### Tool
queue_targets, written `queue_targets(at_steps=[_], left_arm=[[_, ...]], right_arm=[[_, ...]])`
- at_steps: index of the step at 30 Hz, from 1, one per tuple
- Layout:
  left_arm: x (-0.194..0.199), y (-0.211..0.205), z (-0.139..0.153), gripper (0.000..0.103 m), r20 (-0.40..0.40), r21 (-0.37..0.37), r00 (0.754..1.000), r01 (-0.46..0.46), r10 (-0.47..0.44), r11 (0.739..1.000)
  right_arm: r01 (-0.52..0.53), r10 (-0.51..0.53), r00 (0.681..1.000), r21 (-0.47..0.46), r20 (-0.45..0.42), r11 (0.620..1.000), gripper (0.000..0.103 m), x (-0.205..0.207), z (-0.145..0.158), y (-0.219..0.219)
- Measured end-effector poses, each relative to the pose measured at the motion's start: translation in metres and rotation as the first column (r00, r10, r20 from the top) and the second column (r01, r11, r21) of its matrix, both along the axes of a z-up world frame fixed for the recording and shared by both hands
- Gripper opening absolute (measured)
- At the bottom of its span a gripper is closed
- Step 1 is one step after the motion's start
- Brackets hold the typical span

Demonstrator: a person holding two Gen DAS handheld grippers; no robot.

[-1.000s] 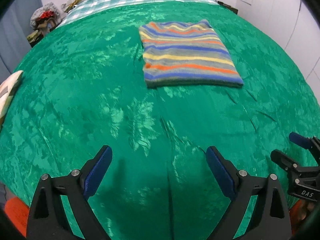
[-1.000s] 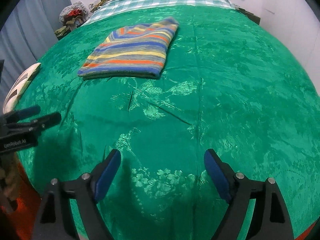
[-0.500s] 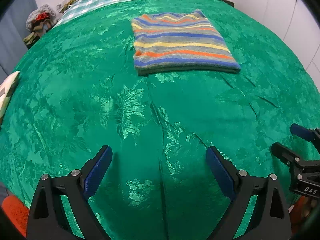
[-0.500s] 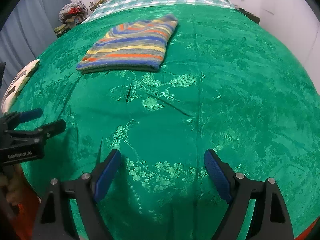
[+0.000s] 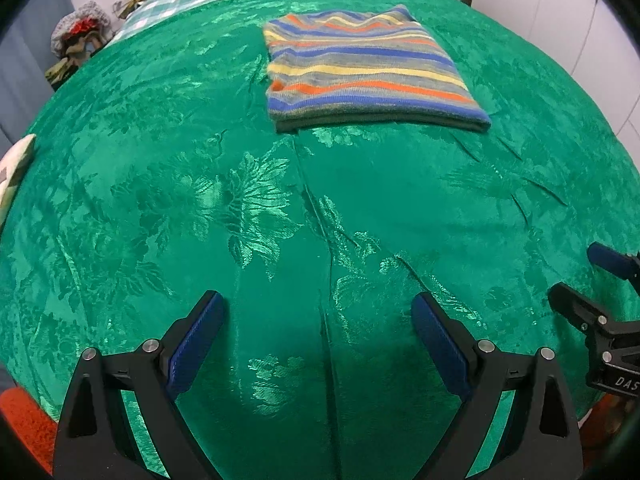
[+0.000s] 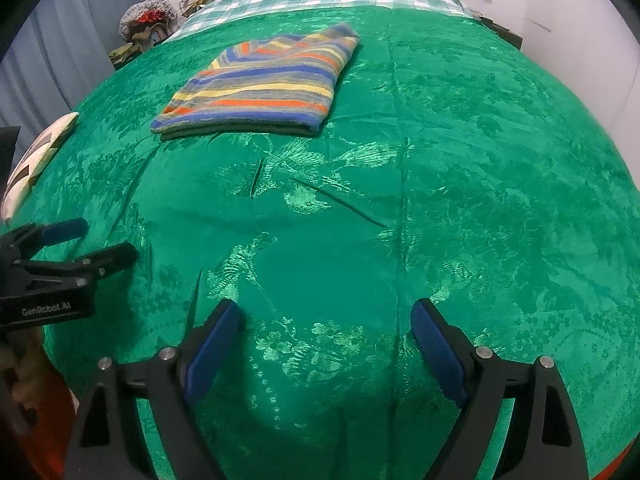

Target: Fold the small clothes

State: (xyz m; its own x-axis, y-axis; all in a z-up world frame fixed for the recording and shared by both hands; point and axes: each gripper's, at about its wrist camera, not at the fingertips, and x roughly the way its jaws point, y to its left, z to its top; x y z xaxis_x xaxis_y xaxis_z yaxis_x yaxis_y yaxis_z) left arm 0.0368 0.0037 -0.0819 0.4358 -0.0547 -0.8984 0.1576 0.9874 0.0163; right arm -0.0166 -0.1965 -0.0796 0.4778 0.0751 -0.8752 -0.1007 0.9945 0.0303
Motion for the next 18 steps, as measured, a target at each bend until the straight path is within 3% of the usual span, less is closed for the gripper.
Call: queue_targets(at_steps=[18], left_arm=[[-0.0026, -0.0031, -0.0023, 0.099, -0.009, -0.007, 1.0, 0.004, -0.005, 1.0]], right_arm=[[-0.006, 0.006, 1.0, -0.009, -0.007, 1.0, 0.091, 0.0002, -0.0034, 0.0031]])
